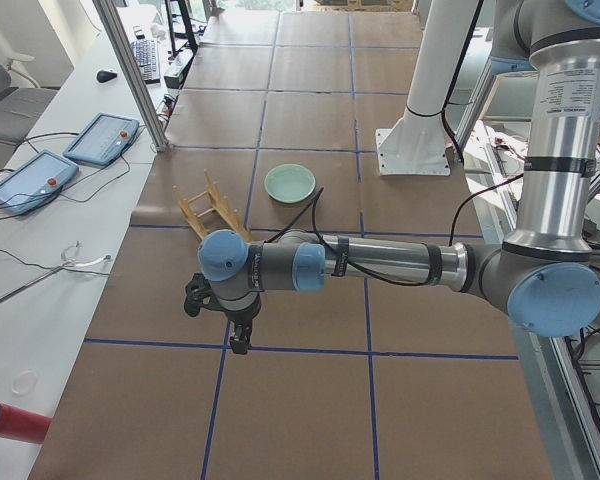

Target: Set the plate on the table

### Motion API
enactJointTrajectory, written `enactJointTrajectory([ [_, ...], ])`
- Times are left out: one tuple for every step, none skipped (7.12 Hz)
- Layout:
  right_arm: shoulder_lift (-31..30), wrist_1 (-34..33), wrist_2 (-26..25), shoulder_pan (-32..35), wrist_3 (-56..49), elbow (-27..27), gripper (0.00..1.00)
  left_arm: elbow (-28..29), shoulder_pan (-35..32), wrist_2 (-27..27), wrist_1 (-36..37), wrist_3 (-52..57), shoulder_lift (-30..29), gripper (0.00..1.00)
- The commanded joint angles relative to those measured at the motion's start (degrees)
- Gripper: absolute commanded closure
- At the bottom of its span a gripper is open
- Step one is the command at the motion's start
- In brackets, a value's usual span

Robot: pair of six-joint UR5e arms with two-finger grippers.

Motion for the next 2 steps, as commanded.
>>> enactJointTrajectory([
  [0.00,0.00,0.00,0.00,0.00,0.00,0.00,0.00,-0.05,-0.06,-0.06,0.00,0.00,0.00],
  [0.00,0.00,0.00,0.00,0.00,0.00,0.00,-0.09,-0.05,0.03,-0.06,0.00,-0.09,0.00],
])
